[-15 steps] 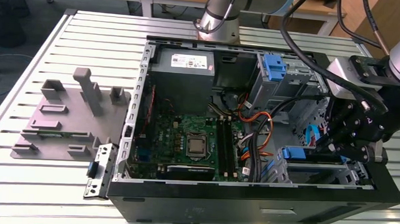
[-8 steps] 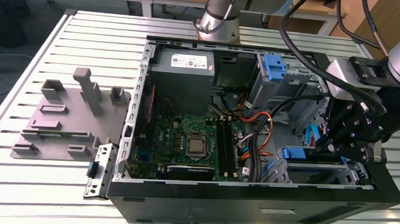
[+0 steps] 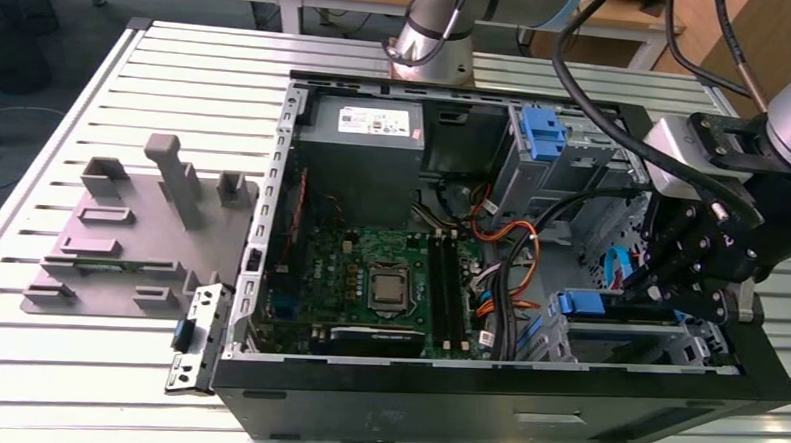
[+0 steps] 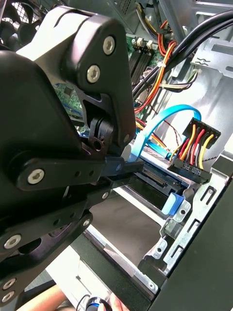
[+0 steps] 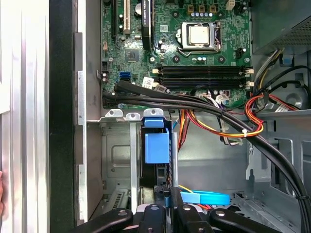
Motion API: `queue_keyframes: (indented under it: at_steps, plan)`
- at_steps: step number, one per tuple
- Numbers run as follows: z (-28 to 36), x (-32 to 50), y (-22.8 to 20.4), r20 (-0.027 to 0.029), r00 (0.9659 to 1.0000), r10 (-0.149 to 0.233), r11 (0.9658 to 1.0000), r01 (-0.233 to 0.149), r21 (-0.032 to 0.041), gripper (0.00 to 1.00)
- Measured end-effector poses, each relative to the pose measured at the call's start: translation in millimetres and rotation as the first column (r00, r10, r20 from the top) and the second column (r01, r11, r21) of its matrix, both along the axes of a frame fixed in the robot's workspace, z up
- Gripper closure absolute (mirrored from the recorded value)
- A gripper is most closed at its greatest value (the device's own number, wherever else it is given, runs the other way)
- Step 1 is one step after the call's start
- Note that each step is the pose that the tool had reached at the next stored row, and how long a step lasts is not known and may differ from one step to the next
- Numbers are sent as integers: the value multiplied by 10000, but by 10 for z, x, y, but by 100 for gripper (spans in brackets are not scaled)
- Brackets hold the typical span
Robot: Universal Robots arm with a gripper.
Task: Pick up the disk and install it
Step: 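Insert the first disk wire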
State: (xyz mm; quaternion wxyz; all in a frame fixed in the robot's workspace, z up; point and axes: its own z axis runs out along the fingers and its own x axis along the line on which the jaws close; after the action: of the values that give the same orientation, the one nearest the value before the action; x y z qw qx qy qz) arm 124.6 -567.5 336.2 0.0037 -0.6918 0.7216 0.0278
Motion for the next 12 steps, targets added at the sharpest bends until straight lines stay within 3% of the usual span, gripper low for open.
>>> queue_keyframes:
  at_steps: [12]
  plan:
    - [-16, 0, 0, 0, 10000, 0, 10000, 0, 0, 84]
